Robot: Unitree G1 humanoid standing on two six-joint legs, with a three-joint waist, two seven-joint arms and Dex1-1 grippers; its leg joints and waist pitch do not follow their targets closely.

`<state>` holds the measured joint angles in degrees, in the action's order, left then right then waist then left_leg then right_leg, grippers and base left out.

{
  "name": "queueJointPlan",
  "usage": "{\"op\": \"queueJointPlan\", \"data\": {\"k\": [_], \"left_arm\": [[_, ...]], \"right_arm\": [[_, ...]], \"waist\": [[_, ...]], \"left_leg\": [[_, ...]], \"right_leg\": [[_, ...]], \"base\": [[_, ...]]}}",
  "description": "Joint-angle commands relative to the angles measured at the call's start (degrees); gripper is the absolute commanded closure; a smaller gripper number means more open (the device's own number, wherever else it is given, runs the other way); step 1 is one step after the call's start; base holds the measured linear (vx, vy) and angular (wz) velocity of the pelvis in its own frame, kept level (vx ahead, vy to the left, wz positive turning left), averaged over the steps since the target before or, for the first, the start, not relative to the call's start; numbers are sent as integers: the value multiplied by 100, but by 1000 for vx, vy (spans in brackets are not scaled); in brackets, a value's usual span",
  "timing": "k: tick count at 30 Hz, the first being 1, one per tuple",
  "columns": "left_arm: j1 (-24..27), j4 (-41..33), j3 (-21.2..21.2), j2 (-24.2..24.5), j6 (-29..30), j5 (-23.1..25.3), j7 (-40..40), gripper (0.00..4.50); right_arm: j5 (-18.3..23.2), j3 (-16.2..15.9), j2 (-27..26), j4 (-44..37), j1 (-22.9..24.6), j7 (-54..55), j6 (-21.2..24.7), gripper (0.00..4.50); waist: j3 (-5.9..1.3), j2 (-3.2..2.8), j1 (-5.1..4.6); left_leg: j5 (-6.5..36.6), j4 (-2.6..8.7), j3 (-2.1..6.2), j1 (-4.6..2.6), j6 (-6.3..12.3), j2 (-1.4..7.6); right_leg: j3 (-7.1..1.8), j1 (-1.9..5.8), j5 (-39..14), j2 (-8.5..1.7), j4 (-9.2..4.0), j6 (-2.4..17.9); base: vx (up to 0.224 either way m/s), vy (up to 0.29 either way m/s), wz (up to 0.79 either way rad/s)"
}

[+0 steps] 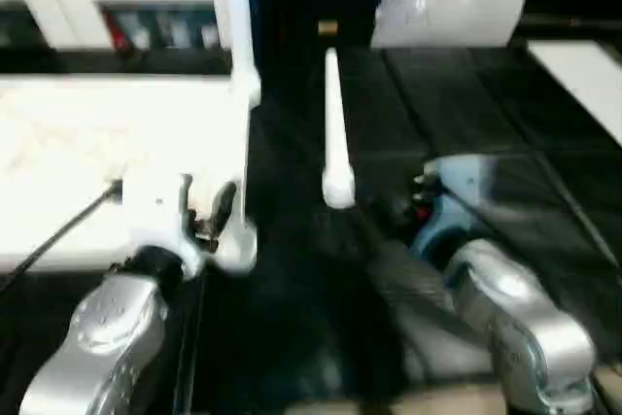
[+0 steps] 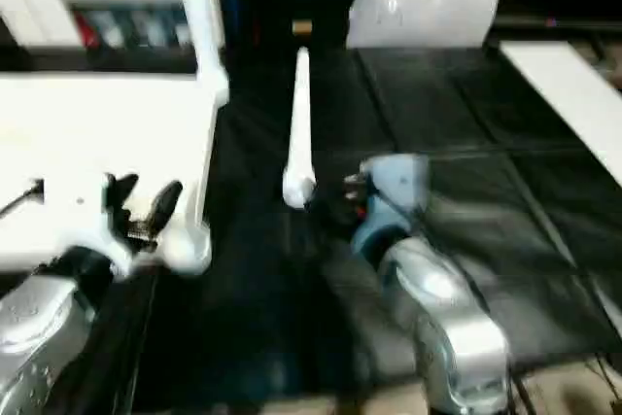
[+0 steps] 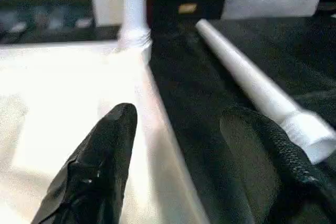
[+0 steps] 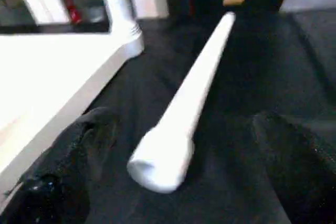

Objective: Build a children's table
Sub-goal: Pick table leg

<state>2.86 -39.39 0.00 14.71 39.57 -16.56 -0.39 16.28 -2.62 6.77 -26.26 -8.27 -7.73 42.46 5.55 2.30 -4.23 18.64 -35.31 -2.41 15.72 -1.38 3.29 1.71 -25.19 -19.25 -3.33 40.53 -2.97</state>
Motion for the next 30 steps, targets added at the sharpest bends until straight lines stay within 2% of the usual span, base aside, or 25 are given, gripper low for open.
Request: {"op": "queueJointPlan", "data": {"k": [1, 2, 3, 4, 5, 6, 7, 8, 9, 10, 11, 12, 13, 14, 15, 16, 17, 18, 19, 20, 21, 22, 23, 25, 30], "left_arm": [[55, -92, -115, -55, 49, -7, -46, 138], [88, -138, -133, -47, 96, -30, -78, 138], [103, -156, -141, -40, 108, -38, -89, 138], [202, -258, -149, -37, 95, -191, -219, 138], [235, -291, -143, -41, 78, -253, -269, 138], [264, -330, -127, -36, 68, -301, -306, 138], [310, -411, -106, -13, 73, -443, -441, 138], [313, -417, -104, -12, 74, -453, -450, 138], [374, -540, -123, 107, 122, -603, -675, 138], [392, -582, -149, 182, 151, -632, -763, 138], [407, -605, -173, 224, 178, -639, -818, 138], [463, -716, -270, 424, 275, -739, -1088, 138], [468, -727, -279, 443, 283, -750, -1114, 138], [501, -815, -325, 595, 393, -890, -1312, 138], [505, -838, -330, 633, 430, -938, -1360, 138], [506, -881, -342, 707, 498, -1036, -1459, 138], [493, -908, -344, 797, 563, -1147, -1574, 138], [485, -915, -335, 835, 590, -1191, -1616, 138], [471, -945, -322, 903, 658, -1272, -1683, 138], [448, -986, -314, 985, 750, -1361, -1750, 138], [443, -993, -313, 1000, 768, -1374, -1758, 138], [409, -1019, -285, 1083, 888, -1457, -1776, 138], [391, -1029, -279, 1107, 934, -1499, -1800, 138], [371, -1042, -271, 1119, 977, -1532, -1839, 138], [333, -1105, -182, 1239, 1126, -1658, -1864, 138]], "right_arm": [[-43, 113, 75, 27, -113, 93, 217, 0], [-36, 146, 72, 73, -237, 161, 443, 0], [-35, 159, 68, 89, -283, 191, 532, 0], [-48, 225, 44, 215, -545, 325, 918, 0], [-57, 239, 41, 258, -626, 358, 1016, 0], [-37, 234, 50, 284, -689, 348, 1095, 0], [142, 322, 10, 405, -843, 273, 1209, 0], [155, 329, 7, 413, -854, 267, 1217, 0], [333, 448, -50, 634, -1109, 191, 1335, 0], [355, 481, -66, 728, -1208, 186, 1354, 0], [348, 497, -74, 784, -1264, 193, 1362, 0], [333, 558, -133, 1120, -1496, 232, 1404, 0], [332, 564, -139, 1153, -1517, 235, 1409, 0], [213, 569, -175, 1588, -1795, 292, 1431, 0], [167, 570, -187, 1744, -1896, 316, 1453, 0], [43, 541, -188, 2090, -2104, 380, 1460, 0], [-104, 506, -180, 2605, -2387, 465, 1390, 0], [-150, 502, -180, 2852, -2518, 498, 1334, 0], [-209, 491, -193, 3261, -2716, 533, 1237, 0], [-270, 450, -196, 3761, -2955, 529, 1132, 0], [-279, 437, -194, 3851, -2997, 518, 1116, 0], [-203, 442, -239, 4451, -3261, 444, 1105, 0], [-184, 478, -270, 4752, -3381, 463, 1036, 0], [-143, 511, -298, 5127, -3510, 369, 905, 0], [-484, 374, -207, 6361, -3919, 149, 682, 0]], "waist": [[-82, 96, 188], [-339, 403, 339], [-290, 266, 400], [-266, 208, 404], [-211, 77, 459], [-202, -7, 508], [-216, -159, 524], [-270, -319, 528], [-387, -458, 417], [-421, -427, 376], [-400, -416, 401], [-350, -297, 452], [-328, -256, 440], [-268, -207, 542], [-268, -177, 549], [-230, -199, 568], [-155, -230, 544], [-140, -227, 530], [-121, -236, 505], [-108, -231, 505], [-108, -231, 505], [-113, -241, 521], [-128, -223, 522], [-140, -232, 543], [-208, -181, 603]], "left_leg": [[-341, 680, -188, 100, 1933, 356], [454, -336, -314, 338, 1421, -234], [-31, -588, -166, 511, 954, -131], [-279, -624, -111, 623, 748, -86], [-1363, -527, 50, 802, 231, 208], [-1806, -347, 100, 791, 95, 361], [-2751, 241, 72, 719, -1, 549], [-3087, 313, 100, 614, 45, 669], [-4698, 90, 490, 247, 189, 1199], [-5841, 90, 583, 32, 54, 1228], [-5905, 110, 527, 58, -68, 1105], [-5174, 82, 345, 128, -286, 872], [-4522, 113, 230, 314, -357, 745], [-2725, 231, 17, 575, -470, 652], [-1903, 285, -14, 612, -518, 665], [-814, 364, -25, 579, -641, 706], [48, 440, -69, 533, -696, 769], [349, 451, -82, 518, -685, 796], [855, 452, -104, 487, -684, 800], [1092, 468, -121, 519, -652, 824], [1092, 468, -121, 519, -652, 824], [1222, 468, -146, 499, -651, 840], [1231, 466, -163, 510, -633, 841], [1115, 478, -188, 546, -606, 858], [523, 497, -313, 578, -429, 893]], "right_leg": [[-279, 414, 972, -90, -711, 149], [-993, 1053, -1658, -470, -1150, -364], [-1191, 1209, -1550, -740, -1092, 352], [-1210, 1272, -777, -735, -1008, 641], [-963, 1273, 2606, -957, -800, 1319], [-803, 1118, 3606, -922, -734, 1461], [-306, 915, 4502, -462, -498, 1331], [-169, 864, 4395, -312, -460, 1196], [-192, 444, 3165, -150, -132, 886], [-318, 289, 1974, -282, -306, 574], [-324, 306, 1918, -302, -398, 500], [-388, 346, 2181, -345, -577, 474], [-425, 508, 2423, -410, -609, 565], [-476, 722, 2613, -495, -672, 617], [-492, 807, 2502, -534, -689, 656], [-478, 803, 1850, -530, -743, 859], [-459, 700, 602, -500, -801, 1188], [-460, 655, 122, -499, -821, 1275], [-453, 588, -828, -510, -854, 1408], [-448, 565, -1391, -525, -881, 1381], [-448, 565, -1391, -525, -881, 1381], [-447, 503, -1658, -527, -913, 1327], [-451, 494, -1702, -536, -905, 1327], [-446, 496, -1575, -540, -890, 1334], [-409, 519, -650, -506, -804, 1440]], "base": [[186, -54, 3], [228, -78, 1], [228, -78, 1], [231, -48, -3], [187, -15, -10], [187, -15, -10], [67, 6, -7], [0, 0, 0], [0, 0, 0], [88, 56, -2], [50, 42, 7], [50, 42, 7], [0, 0, 0], [0, 0, 0], [0, 0, 0], [-77, -10, 3], [-88, -15, 6], [-88, -15, 6], [-99, -11, 3], [-96, -8, -3], [-96, -8, -3], [-78, -5, -5], [-60, 3, -4], [-30, 1, -2], [0, 0, 0]]}}
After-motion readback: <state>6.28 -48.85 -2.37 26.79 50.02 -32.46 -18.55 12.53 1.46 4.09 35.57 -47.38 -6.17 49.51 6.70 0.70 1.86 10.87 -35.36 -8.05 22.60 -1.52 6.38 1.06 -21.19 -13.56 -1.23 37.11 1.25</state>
